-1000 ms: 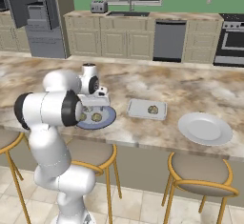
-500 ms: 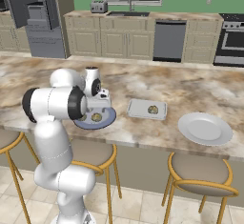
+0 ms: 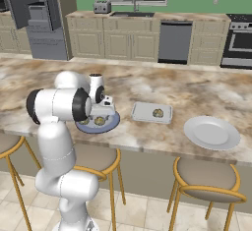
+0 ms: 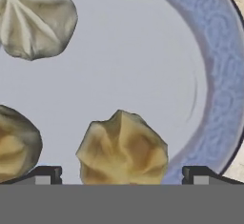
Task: Place two dumplings into each of the tupperware containers and then place the containers in the fridge.
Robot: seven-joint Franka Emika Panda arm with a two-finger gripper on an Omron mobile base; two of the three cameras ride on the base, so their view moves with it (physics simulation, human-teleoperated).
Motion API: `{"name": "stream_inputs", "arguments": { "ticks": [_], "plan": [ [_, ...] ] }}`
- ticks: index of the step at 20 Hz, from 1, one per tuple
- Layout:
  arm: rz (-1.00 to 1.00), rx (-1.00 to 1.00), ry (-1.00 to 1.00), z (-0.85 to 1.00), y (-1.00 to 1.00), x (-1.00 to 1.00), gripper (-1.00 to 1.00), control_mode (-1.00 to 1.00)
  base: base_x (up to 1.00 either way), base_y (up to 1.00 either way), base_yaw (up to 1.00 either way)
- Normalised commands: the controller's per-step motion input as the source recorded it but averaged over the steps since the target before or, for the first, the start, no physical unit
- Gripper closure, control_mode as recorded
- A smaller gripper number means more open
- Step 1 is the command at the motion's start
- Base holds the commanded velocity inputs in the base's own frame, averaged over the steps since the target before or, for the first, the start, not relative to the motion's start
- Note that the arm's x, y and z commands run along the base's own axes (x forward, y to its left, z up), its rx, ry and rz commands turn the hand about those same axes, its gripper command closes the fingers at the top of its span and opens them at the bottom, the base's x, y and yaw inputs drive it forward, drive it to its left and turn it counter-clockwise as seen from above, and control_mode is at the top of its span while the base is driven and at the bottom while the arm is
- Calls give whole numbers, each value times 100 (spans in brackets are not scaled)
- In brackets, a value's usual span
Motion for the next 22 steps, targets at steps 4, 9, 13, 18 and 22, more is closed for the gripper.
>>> {"name": "stream_inputs", "arguments": {
  "ticks": [4, 9, 13, 18, 22],
  "plan": [
    [0, 0, 0, -20, 0, 0, -100, -100, 0, 0, 0],
    [0, 0, 2, -17, 0, 0, -100, -100, 0, 0, 0],
    [0, 0, 4, 0, 0, 0, 100, -100, 0, 0, 0],
    [0, 0, 1, 2, 0, 0, 100, -100, 0, 0, 0],
    [0, 0, 0, 48, -8, -14, 100, -100, 0, 0, 0]
  ]
}}
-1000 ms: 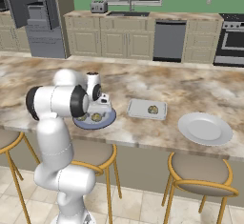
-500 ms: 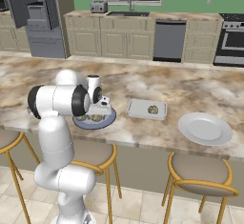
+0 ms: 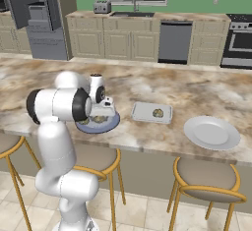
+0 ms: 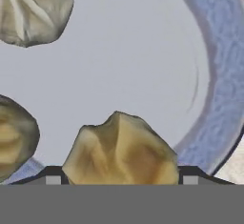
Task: Place two dumplings into each of the tupperware containers and then place the containers in the fridge.
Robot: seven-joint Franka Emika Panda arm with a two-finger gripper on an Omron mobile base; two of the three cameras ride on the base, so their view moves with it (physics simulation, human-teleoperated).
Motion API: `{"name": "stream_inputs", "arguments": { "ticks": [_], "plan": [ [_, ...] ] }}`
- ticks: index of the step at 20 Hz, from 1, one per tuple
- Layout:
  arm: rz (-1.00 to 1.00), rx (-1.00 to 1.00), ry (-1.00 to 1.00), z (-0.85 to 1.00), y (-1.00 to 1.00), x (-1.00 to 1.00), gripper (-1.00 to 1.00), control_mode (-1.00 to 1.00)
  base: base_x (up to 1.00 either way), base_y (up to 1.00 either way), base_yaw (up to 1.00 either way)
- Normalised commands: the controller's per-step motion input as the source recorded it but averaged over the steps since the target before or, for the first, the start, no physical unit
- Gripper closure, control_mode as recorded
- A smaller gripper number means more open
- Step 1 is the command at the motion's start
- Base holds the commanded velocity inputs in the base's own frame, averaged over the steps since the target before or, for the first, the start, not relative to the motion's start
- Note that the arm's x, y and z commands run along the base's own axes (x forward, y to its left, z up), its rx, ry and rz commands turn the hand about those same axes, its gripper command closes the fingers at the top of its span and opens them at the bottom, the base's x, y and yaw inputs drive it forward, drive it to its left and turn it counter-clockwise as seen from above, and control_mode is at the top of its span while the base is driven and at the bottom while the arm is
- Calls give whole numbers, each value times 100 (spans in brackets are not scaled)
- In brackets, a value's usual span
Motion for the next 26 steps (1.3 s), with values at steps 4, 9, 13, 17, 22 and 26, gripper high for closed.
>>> {"name": "stream_inputs", "arguments": {
  "ticks": [4, 9, 13, 17, 22, 26],
  "plan": [
    [0, 0, -2, 70, -42, -6, 100, -100, 0, 0, 0],
    [-2, 0, 0, 48, -93, -4, 100, -100, 0, 0, 0],
    [-2, 1, 0, 31, -97, 11, 100, -100, 0, 0, 0],
    [0, 10, 0, 4, -76, 60, 100, -100, 0, 0, 0],
    [0, 11, 0, 0, -60, 74, 100, -100, 0, 0, 0],
    [0, 5, 0, -3, -11, 62, 100, -100, 0, 0, 0]
  ]
}}
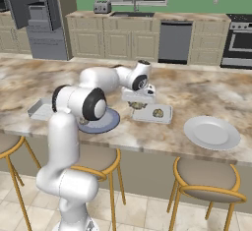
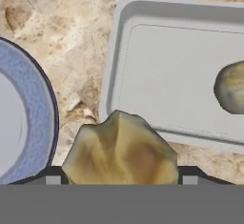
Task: Place two dumplings into each of the tupperware containers and then place the containers in the fridge.
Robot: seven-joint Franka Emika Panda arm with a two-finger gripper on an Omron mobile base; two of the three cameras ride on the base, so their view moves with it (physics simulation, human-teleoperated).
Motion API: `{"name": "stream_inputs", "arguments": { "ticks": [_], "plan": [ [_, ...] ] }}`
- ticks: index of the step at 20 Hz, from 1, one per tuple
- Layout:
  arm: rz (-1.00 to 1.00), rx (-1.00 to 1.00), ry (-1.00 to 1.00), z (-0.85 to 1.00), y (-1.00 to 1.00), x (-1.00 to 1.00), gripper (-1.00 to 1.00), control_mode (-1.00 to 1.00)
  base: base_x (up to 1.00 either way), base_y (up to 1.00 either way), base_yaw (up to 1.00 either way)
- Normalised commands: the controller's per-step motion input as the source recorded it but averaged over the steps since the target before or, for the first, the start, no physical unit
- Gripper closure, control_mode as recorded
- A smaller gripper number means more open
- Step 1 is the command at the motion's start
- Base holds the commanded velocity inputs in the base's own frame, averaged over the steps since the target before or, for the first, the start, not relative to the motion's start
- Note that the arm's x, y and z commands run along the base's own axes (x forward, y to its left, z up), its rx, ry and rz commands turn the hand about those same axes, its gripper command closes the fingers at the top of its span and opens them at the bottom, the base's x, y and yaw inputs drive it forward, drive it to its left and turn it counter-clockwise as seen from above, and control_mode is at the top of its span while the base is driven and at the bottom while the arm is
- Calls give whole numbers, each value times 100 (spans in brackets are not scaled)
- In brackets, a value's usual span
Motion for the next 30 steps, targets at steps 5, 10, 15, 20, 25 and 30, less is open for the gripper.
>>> {"name": "stream_inputs", "arguments": {
  "ticks": [5, 10, 15, 20, 25, 30],
  "plan": [
    [0, 1, 0, -30, 0, 61, 100, -100, 0, 0, 0],
    [0, 1, 0, -36, -9, 47, 100, -100, 0, 0, 0],
    [0, 0, 0, -40, -23, 1, 100, -100, 0, 0, 0],
    [0, 0, 0, -24, -13, 22, 100, -100, 0, 0, 0],
    [0, 0, 0, -20, 1, 31, 100, -100, 0, 0, 0],
    [0, 0, 0, -9, 0, 6, -100, -100, 0, 0, 0]
  ]
}}
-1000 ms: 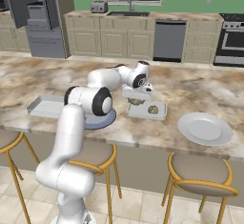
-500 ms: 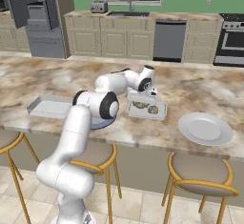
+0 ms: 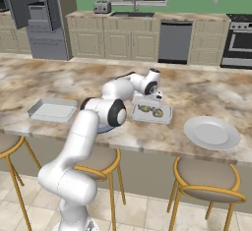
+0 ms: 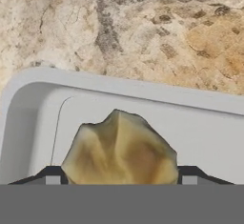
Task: Place two dumplings into each of the tupperware containers and then place the containers in the fridge.
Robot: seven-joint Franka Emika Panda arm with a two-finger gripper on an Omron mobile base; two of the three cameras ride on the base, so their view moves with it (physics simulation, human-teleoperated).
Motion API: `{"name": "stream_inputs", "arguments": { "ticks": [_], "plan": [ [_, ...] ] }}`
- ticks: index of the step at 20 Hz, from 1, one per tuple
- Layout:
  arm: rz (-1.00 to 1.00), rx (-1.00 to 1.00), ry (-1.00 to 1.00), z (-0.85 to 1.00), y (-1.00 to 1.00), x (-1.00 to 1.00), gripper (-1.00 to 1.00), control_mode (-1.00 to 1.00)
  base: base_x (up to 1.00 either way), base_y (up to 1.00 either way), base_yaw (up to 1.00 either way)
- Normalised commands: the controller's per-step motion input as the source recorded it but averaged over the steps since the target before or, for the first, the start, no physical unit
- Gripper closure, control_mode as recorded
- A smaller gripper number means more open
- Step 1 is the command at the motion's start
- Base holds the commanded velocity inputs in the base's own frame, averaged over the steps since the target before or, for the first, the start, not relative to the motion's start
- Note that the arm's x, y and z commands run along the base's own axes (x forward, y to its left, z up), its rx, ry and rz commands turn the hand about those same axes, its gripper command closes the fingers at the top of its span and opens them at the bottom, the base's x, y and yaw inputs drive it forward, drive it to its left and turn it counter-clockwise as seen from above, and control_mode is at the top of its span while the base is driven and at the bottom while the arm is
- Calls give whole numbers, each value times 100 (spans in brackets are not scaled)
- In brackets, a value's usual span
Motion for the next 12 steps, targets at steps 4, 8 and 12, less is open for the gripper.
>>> {"name": "stream_inputs", "arguments": {
  "ticks": [4, 8, 12],
  "plan": [
    [0, 0, -6, 15, 0, -38, -100, -100, 0, 0, 0],
    [0, 0, -4, 12, 15, -62, -100, -100, 0, 0, 0],
    [0, 0, -2, 0, 36, -23, -100, -100, 0, 0, 0]
  ]
}}
